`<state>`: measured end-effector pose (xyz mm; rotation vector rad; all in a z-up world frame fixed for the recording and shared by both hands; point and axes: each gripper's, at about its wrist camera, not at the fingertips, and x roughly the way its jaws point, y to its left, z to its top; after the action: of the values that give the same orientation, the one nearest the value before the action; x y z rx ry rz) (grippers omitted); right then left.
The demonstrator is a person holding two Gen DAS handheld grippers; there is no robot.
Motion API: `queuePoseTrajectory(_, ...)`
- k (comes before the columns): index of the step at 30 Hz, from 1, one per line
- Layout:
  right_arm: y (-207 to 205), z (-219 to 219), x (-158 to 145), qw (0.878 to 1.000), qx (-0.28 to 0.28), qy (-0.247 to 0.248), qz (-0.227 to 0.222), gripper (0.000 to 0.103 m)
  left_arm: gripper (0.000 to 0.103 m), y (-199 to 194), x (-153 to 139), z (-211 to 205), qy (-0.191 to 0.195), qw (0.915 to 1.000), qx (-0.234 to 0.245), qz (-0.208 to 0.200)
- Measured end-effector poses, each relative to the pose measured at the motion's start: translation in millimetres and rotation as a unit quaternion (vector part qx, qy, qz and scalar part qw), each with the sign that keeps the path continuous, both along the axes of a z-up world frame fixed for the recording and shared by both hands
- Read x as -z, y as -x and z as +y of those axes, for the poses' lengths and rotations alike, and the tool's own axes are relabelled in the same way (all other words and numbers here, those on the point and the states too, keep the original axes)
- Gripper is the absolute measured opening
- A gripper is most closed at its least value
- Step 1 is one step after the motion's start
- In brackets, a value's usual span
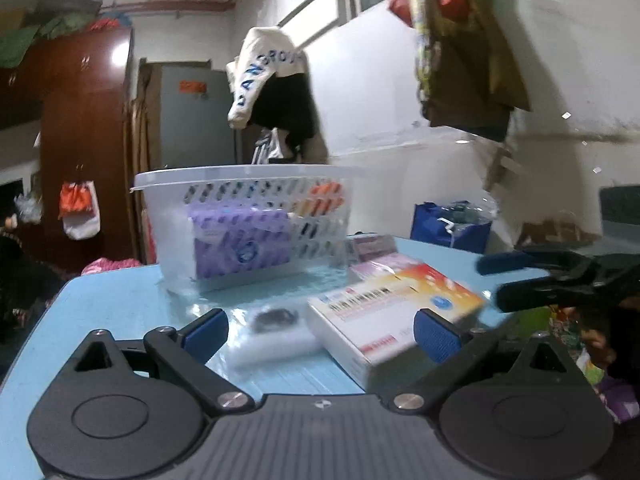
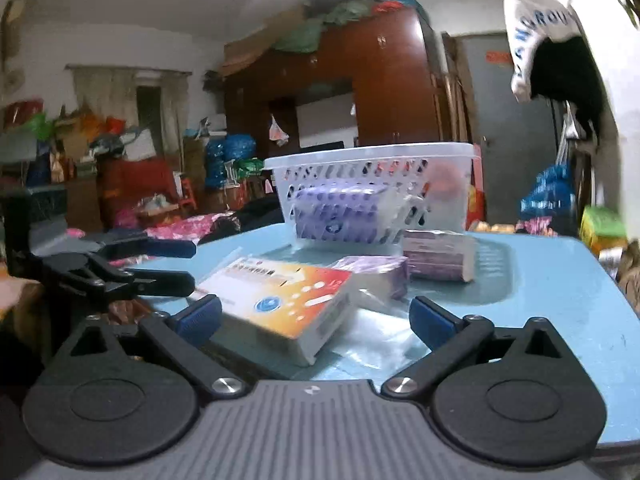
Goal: Organize objects
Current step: 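Grasp the white medicine carton between both grippers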
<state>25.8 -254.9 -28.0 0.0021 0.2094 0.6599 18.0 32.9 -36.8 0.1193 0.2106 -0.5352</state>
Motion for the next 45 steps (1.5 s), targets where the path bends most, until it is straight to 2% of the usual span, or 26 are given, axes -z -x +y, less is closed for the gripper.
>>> queuePoseTrajectory(3,0.7,14.8,8.3,0.999,-0.013,0.031,-0.013,0.085,0.097,5.8,7.2,-4.0,0.000,0.9998,0.020,-0.009)
queuePoseTrajectory(6,6.1,25.5,16.0,0.997,-0.015,0.065,-0.033,0.075,0.088,4.9,15.8,-13.0,-0.012,0.9995,0.026,-0.012)
queuePoseTrajectory(8,9.2,25.7,19.6,0.997,-0.026,0.065,-0.039,0.072,0.083,3.2,22.1,-17.7,-0.020,0.9992,0.032,-0.010)
queuePoseTrajectory(10,9.6,24.4,20.1,0.997,-0.031,0.064,-0.040,0.070,0.073,3.0,25.5,-20.6,-0.019,0.9991,0.037,-0.013)
queuePoseTrajectory(14,13.5,22.8,20.4,0.997,-0.032,0.063,-0.044,0.066,0.069,10.4,27.8,-30.7,-0.029,0.9986,0.031,-0.032)
queuePoseTrajectory(15,14.4,22.4,20.0,0.997,-0.027,0.060,-0.045,0.058,0.069,13.0,28.3,-32.5,-0.032,0.9983,0.028,-0.039)
queuePoseTrajectory(16,14.1,23.1,19.4,0.997,-0.016,0.065,-0.047,0.055,0.067,14.0,28.4,-34.0,-0.034,0.9982,0.025,-0.043)
queuePoseTrajectory(28,17.9,23.9,18.2,0.996,-0.017,0.068,-0.054,0.047,0.065,11.3,23.8,-24.0,-0.005,0.9989,0.031,-0.036)
queuePoseTrajectory(45,19.7,24.3,13.7,0.997,-0.018,0.054,-0.054,0.046,0.065,11.7,20.1,-22.9,0.002,0.9986,0.036,-0.040)
